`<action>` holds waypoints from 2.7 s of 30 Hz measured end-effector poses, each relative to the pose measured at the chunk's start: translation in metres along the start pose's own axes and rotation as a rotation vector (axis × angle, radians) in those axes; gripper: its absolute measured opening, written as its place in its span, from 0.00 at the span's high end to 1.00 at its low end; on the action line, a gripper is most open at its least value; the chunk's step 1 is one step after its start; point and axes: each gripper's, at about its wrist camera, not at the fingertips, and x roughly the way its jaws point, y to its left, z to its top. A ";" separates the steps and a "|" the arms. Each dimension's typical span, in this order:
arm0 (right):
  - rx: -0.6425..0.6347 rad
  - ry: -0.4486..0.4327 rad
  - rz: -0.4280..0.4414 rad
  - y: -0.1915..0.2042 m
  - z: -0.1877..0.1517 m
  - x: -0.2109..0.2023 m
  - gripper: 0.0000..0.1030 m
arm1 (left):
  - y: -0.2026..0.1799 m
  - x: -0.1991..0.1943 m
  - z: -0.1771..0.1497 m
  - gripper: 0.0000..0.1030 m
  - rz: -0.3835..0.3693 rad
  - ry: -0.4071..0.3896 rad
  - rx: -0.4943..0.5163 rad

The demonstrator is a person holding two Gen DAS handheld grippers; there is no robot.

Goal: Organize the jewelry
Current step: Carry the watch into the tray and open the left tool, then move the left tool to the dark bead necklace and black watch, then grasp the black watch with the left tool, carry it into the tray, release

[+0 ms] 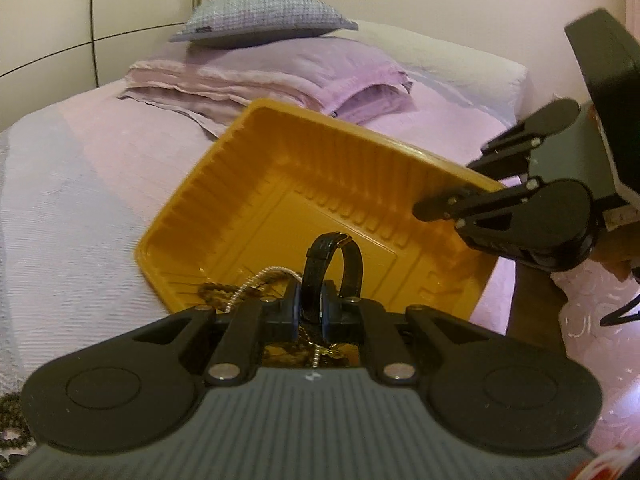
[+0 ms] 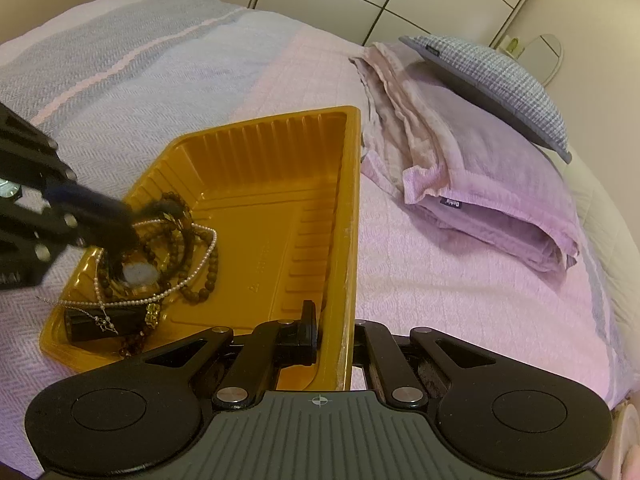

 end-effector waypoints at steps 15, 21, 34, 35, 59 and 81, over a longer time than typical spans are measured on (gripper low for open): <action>0.005 0.003 0.007 -0.001 -0.002 0.001 0.96 | 0.010 -0.010 -0.003 0.78 0.027 -0.042 -0.039; 0.005 0.001 0.008 -0.002 -0.001 0.001 0.96 | 0.065 -0.061 -0.018 0.74 0.204 -0.101 -0.145; -0.001 0.004 -0.001 0.000 -0.002 0.002 0.96 | 0.150 -0.136 -0.100 0.73 0.511 -0.039 -0.333; -0.002 0.006 -0.002 0.000 -0.002 0.002 0.96 | 0.150 -0.135 -0.107 0.73 0.510 -0.032 -0.343; -0.004 0.008 -0.002 0.000 -0.003 0.002 0.96 | 0.141 -0.066 -0.135 0.74 0.407 0.006 -0.581; -0.004 0.007 -0.002 0.000 -0.003 0.002 0.96 | 0.111 -0.091 -0.099 0.93 0.298 -0.119 -0.546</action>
